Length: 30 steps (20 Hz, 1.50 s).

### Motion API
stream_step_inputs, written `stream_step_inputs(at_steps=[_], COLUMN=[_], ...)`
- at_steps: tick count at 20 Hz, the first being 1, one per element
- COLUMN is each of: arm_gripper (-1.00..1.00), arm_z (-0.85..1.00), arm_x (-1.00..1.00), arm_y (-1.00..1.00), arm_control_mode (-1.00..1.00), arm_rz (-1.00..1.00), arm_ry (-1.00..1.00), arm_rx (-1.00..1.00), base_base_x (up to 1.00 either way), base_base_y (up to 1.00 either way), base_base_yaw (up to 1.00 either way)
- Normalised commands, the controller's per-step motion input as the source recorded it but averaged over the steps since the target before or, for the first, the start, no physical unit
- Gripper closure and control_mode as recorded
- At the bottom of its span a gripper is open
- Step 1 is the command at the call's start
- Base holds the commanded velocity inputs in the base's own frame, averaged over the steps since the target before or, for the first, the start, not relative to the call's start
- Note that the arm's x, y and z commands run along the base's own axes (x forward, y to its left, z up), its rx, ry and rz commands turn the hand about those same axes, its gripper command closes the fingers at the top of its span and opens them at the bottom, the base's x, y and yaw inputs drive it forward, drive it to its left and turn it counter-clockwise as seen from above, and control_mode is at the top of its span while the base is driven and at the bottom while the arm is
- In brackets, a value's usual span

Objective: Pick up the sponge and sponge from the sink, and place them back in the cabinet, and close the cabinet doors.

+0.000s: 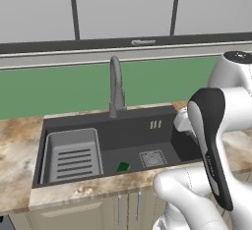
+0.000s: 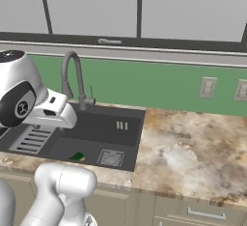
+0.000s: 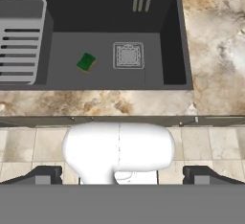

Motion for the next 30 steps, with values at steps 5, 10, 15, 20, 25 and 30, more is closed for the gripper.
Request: stream_step_inputs(at_steps=[5,10,15,20,25,30], arm_gripper=[-1.00,-1.00,-1.00,-1.00,-1.00,-1.00], arm_z=[0.00,0.00,0.00,0.00,0.00,0.00], arm_x=[0.00,0.00,0.00,0.09,0.23,0.28], arm_y=[0.00,0.00,0.00,0.04,0.06,0.03], arm_control_mode=[1.00,-1.00,-1.00,-1.00,-1.00,-1.00], arm_rz=[0.00,0.00,0.00,-0.01,-0.04,-0.02], arm_ry=[0.00,0.00,0.00,0.00,0.00,0.00], arm_rx=[0.00,0.00,0.00,0.00,0.00,0.00], base_base_x=[0.03,0.00,0.00,0.00,0.00,0.00], base_base_y=[0.00,0.00,0.00,0.00,0.00,0.00], base_base_yaw=[0.00,0.00,0.00,0.00,0.00,0.00])
